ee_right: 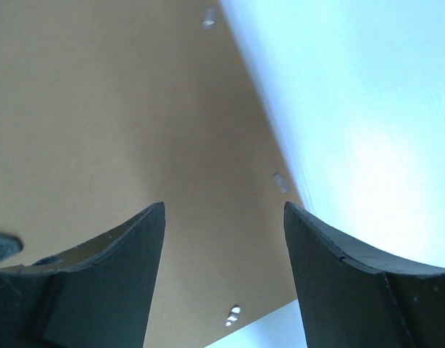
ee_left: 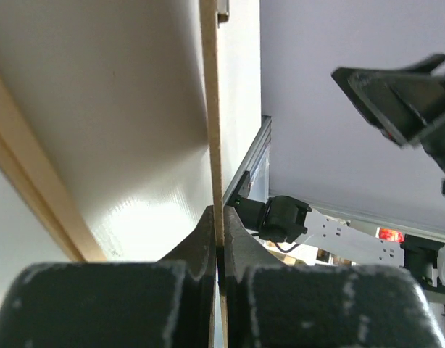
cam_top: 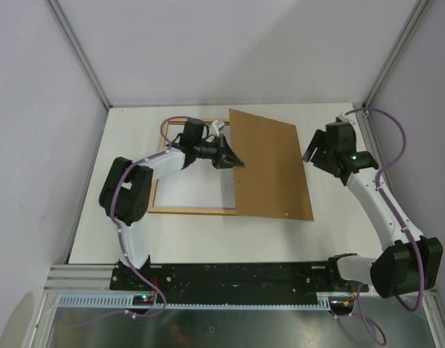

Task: Put the photo into the frame
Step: Pick up the backboard from the center of the board, then pass from the left arm to the right

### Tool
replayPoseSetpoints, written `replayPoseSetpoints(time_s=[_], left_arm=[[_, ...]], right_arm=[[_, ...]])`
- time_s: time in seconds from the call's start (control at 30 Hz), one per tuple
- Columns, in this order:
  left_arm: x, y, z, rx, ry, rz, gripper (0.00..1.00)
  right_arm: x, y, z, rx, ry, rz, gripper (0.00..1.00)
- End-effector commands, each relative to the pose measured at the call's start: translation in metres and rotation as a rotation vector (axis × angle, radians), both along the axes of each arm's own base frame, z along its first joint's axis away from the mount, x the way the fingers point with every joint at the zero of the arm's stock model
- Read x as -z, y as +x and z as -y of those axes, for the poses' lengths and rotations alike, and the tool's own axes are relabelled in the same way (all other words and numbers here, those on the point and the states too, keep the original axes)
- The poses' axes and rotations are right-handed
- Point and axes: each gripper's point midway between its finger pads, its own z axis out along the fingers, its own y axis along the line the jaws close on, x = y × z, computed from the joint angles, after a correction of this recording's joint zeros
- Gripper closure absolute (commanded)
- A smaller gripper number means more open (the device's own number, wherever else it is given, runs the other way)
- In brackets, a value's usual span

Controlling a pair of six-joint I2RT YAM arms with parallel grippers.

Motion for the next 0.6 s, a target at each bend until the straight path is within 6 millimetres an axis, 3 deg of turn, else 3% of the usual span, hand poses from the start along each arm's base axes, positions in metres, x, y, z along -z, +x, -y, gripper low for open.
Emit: replayPoseSetpoints(time_s=[0.0,0.13,0.23,0.57], left_arm=[[-0.071,-0.006,-0.029,0.087,-0.123,0.238,1.0],[-0.086,-0.003,-0.046,0.069,-0.137,0.277,1.0],[-0.093,-0.004,-0.047,0.066,-0.145,0.281,1.0],[-0.109,-0.015,-0.057,0.057,-0.175,0.241,1.0]], right_arm=[[-0.025,0.041,0.011,-0.051,0.177,0.123,0.26],[-0.025,0.069,0.026,-0.128,0.378,0.179,0.21],[-0.022,0.086,0.024,-0.214,0.428,0.221,0.19],[-0.007,0.105,0.005,-0.484,0.595,0.275,0.16]])
